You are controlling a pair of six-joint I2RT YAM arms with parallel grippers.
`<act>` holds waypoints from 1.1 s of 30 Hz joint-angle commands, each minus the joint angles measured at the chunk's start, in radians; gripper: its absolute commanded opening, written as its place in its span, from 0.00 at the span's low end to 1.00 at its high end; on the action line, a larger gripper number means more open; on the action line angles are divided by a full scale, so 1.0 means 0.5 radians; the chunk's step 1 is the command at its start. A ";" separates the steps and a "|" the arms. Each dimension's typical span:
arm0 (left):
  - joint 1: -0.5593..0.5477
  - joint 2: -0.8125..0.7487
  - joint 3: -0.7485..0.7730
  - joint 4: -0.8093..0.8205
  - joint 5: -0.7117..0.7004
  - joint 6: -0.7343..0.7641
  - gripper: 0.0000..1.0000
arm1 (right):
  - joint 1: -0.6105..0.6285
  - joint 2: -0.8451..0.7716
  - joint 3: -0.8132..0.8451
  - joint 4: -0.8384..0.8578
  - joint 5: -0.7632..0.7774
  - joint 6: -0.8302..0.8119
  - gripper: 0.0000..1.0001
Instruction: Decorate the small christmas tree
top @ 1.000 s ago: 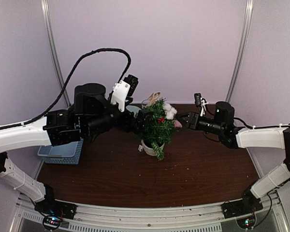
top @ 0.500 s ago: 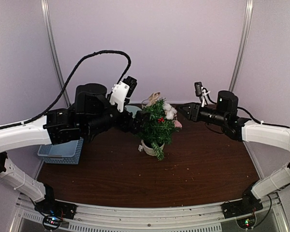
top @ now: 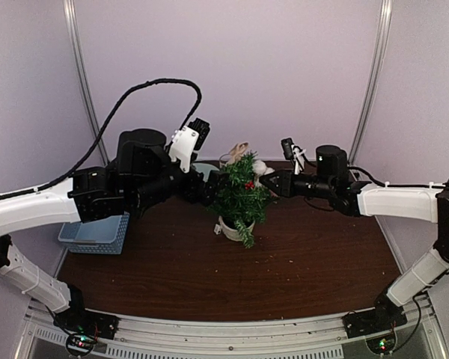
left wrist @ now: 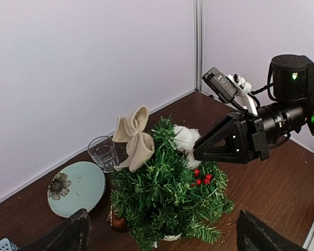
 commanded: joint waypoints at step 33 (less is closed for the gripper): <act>1.008 -0.134 -0.188 -0.488 0.372 -0.668 0.98 | -0.150 -0.841 -0.021 -0.832 0.332 -0.324 0.94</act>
